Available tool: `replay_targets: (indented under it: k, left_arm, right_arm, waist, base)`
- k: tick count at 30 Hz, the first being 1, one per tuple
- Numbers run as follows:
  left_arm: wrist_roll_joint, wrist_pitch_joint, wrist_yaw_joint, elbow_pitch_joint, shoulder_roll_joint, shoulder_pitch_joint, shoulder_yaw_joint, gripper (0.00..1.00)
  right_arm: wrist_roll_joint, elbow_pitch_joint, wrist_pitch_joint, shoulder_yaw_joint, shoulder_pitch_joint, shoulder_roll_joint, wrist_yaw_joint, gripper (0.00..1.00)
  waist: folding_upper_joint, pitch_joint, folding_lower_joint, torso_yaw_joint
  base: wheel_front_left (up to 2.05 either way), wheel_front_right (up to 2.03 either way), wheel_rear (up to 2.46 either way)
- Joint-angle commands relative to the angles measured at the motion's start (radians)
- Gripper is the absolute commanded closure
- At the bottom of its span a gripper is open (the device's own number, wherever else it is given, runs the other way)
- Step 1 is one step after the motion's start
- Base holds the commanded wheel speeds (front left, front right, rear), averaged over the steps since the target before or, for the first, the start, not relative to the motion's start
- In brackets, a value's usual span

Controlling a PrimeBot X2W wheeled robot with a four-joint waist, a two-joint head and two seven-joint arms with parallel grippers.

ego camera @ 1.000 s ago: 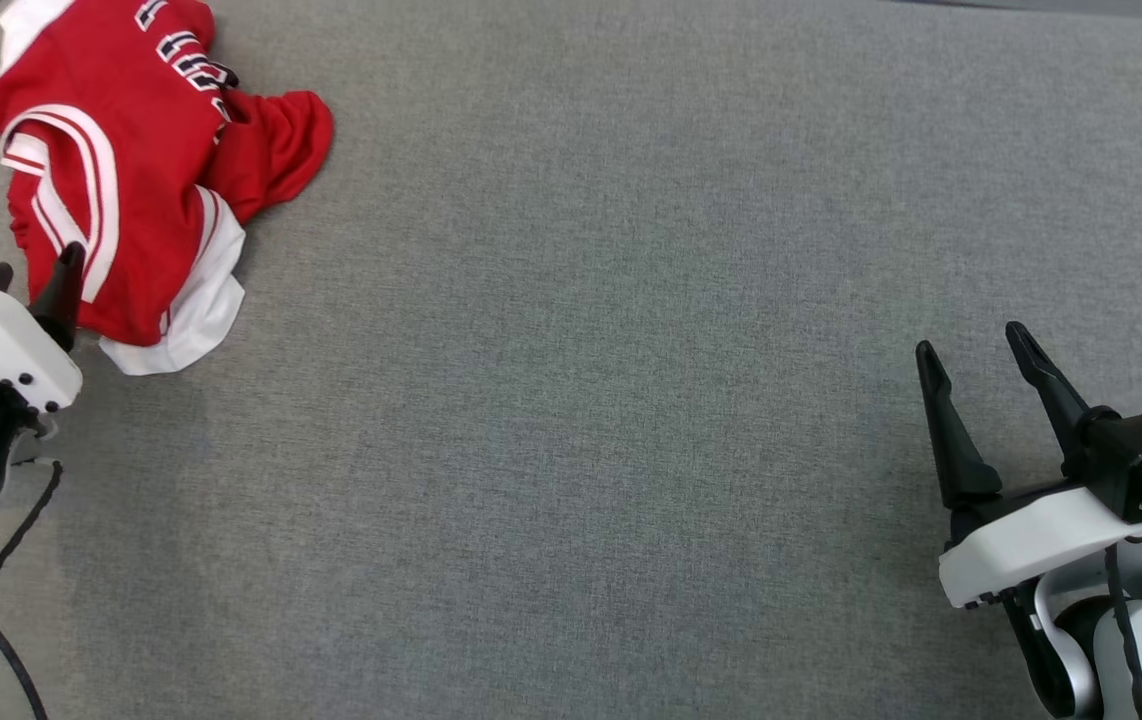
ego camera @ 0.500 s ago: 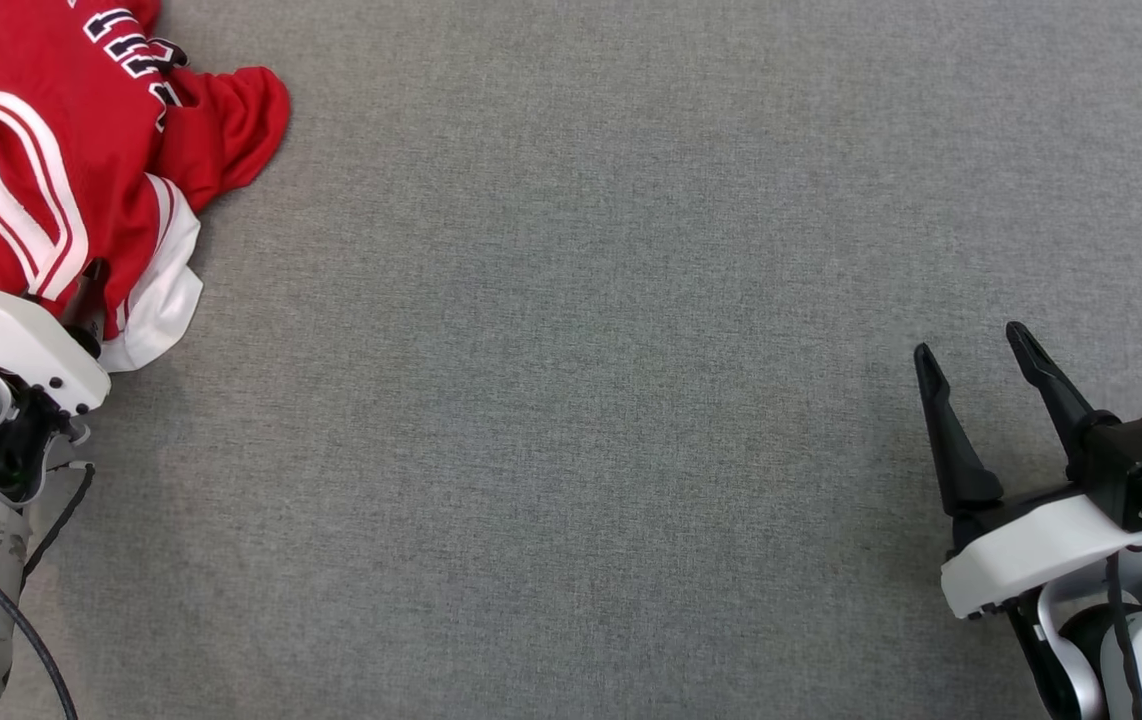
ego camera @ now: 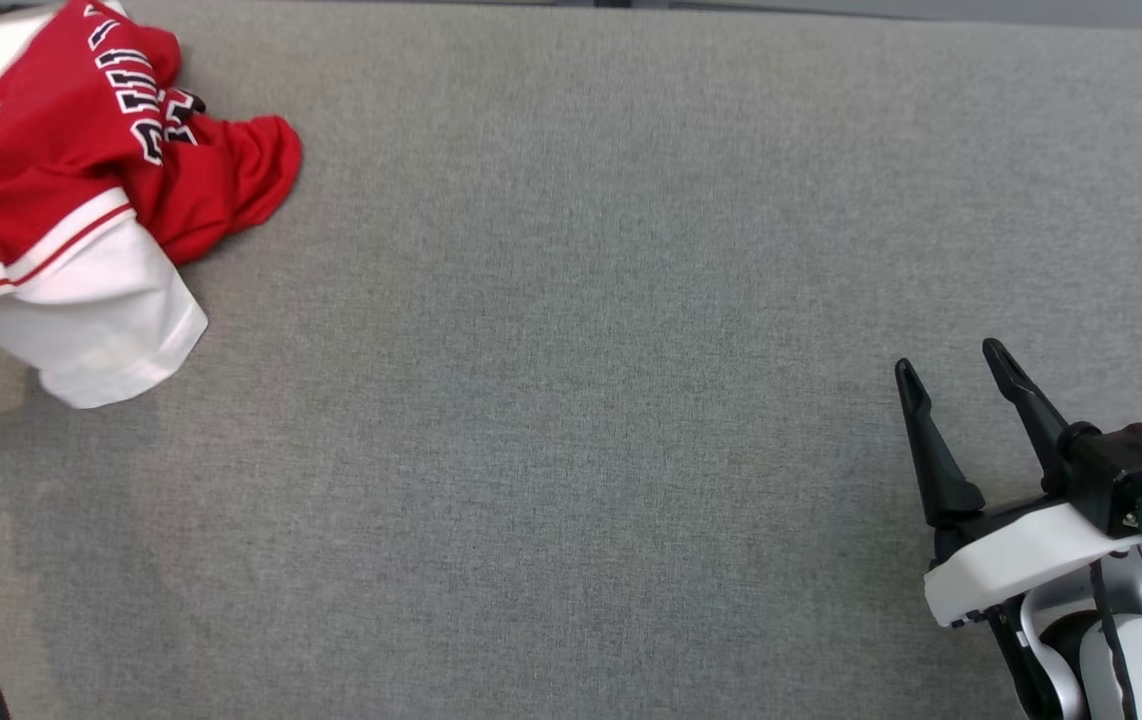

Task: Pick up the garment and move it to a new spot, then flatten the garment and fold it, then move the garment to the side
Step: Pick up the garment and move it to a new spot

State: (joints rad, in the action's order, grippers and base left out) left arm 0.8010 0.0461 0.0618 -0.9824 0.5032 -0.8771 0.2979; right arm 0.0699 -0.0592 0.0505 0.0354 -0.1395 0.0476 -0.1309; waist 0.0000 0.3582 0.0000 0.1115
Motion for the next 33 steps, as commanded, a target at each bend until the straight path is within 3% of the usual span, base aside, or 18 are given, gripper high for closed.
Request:
replay_targets:
  k: [1, 11, 20, 26, 29, 33]
  left_arm:
    - [-0.011, -0.003, 0.002, 0.007, 0.016, -0.020, 0.005, 1.00]
    - [-0.101, 0.029, -0.003, 0.132, 0.131, -0.079, 0.067, 1.00]
    - [-0.156, 0.097, 0.009, 0.419, 0.168, -0.095, 0.138, 1.00]
    - [-0.158, 0.123, 0.021, 0.509, 0.105, -0.059, 0.196, 1.00]
    - [-0.156, 0.118, 0.021, 0.581, -0.024, -0.001, 0.280, 1.00]
    - [-0.145, 0.105, 0.027, 0.604, -0.139, 0.072, 0.357, 1.00]
  right_arm:
    - [0.011, 0.008, -0.012, -0.002, -0.007, 0.006, 0.000, 0.00]
    - [0.082, 0.116, -0.079, 0.021, 0.005, 0.006, 0.000, 0.00]
    - [0.111, 0.181, -0.116, 0.016, 0.033, 0.006, 0.000, 0.00]
    - [0.116, 0.187, -0.121, 0.016, 0.037, 0.006, 0.000, 0.00]
    - [0.118, 0.188, -0.122, 0.018, 0.028, 0.006, 0.000, 0.00]
    - [0.121, 0.187, -0.124, 0.017, 0.021, 0.006, 0.000, 0.00]
  waist:
    - [0.0000, -0.031, 0.0000, -0.004]
    - [0.0000, -0.181, 0.0000, -0.047]
    - [0.0000, -0.283, 0.0000, -0.127]
    - [0.0000, -0.292, 0.0000, -0.161]
    - [0.0000, -0.284, 0.0000, -0.198]
    - [0.0000, -0.269, 0.0000, -0.231]
  base:
    - [0.00, 0.00, 0.00]
    - [0.00, 0.00, 0.00]
    - [0.00, 0.00, 0.00]
    - [0.00, 0.00, 0.00]
    - [0.00, 0.00, 0.00]
    - [0.00, 0.00, 0.00]
